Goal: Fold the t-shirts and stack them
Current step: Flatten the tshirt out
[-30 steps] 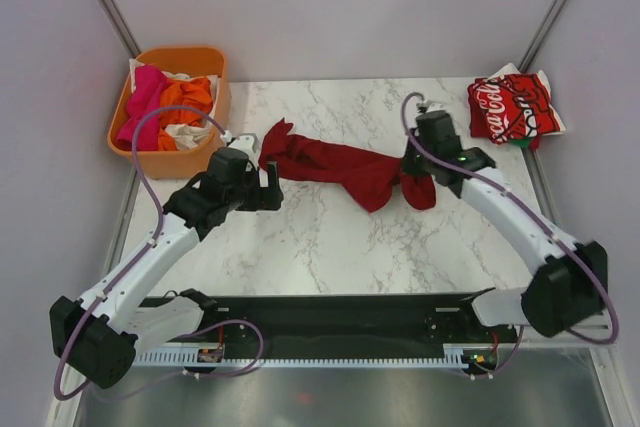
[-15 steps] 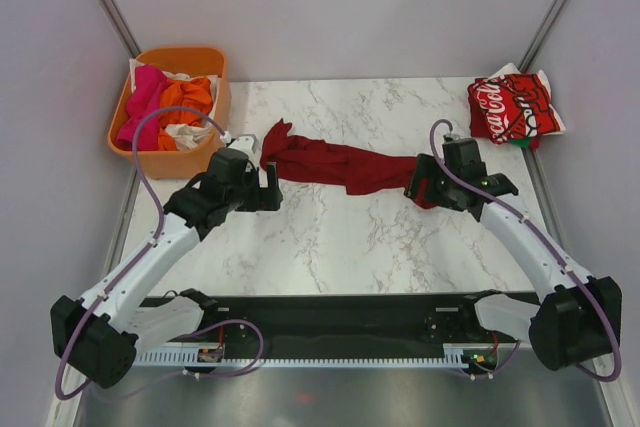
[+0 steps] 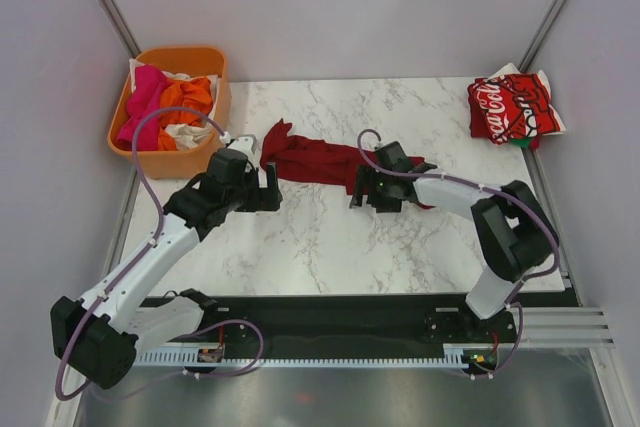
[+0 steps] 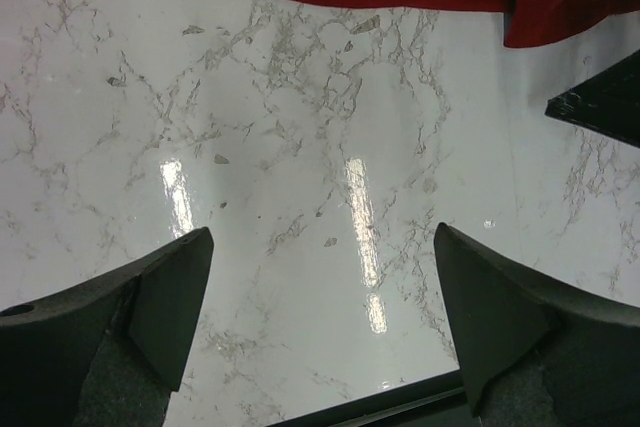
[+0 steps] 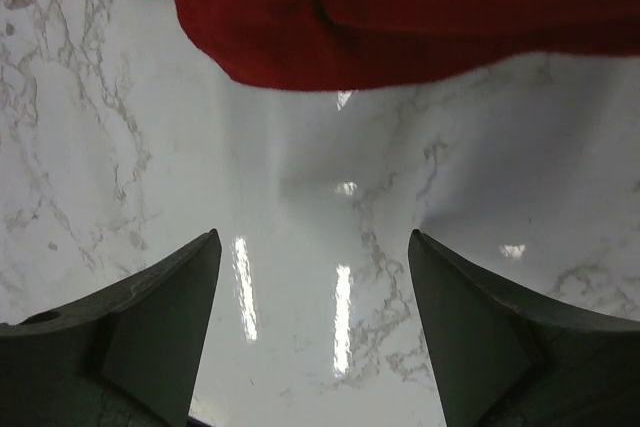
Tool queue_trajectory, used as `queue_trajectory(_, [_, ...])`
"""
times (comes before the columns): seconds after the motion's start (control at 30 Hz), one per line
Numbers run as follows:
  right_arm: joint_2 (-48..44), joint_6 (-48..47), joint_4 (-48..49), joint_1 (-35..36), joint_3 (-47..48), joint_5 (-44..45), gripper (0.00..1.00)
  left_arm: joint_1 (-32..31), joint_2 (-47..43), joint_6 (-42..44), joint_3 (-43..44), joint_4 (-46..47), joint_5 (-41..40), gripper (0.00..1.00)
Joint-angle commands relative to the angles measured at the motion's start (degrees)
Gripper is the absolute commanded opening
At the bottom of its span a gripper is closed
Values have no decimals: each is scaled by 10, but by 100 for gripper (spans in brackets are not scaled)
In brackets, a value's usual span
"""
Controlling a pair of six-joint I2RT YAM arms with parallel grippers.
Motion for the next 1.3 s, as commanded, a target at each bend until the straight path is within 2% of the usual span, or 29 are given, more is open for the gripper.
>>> queue_trajectory(0.0, [49,-19,11,19,80,67,84,3,-19,13,0,14,-3,99])
queue_trajectory(0.17, [134,-45,-25,37,171,79,83,3,-25,14,2,15,1,99])
queue_trajectory(0.23, [152,-51,-46,43,203,116,83,3,-29,14,2,15,1,99])
queue_trajectory(0.4, [190,-68,-82,50,244,174,83,3,-39,13,1,15,3,99])
queue_trajectory(0.5, [206,-81,-96,58,264,197,79,3,-41,13,1,15,7,99])
queue_trajectory(0.6, [227,-86,-113,66,284,210,56,3,-42,13,2,15,10,99])
queue_trajectory(0.63, [230,-87,-119,68,285,213,38,3,-43,13,2,15,9,99])
queue_trajectory(0.7, [227,-87,-119,71,280,219,23,3,-45,13,2,14,8,99])
queue_trajectory(0.73, [222,-86,-119,71,273,220,11,3,-45,13,1,15,9,99])
queue_trajectory(0.8, [205,-87,-120,71,267,224,0,3,-44,13,2,14,9,99])
queue_trajectory(0.9, [163,-103,-149,76,279,245,0,3,-39,12,2,15,8,99])
queue_trajectory(1.0, [98,-129,-231,86,350,304,0,4,-40,12,2,15,2,99])
queue_trajectory(1.1, [-10,-141,-298,95,372,325,0,4,-46,13,1,15,-10,99])
queue_trajectory(1.2, [-116,-133,-353,98,356,308,0,4,-53,11,-1,15,-19,99])
queue_trajectory(1.27, [-192,-113,-379,101,293,278,0,4,-55,11,-1,15,-26,99])
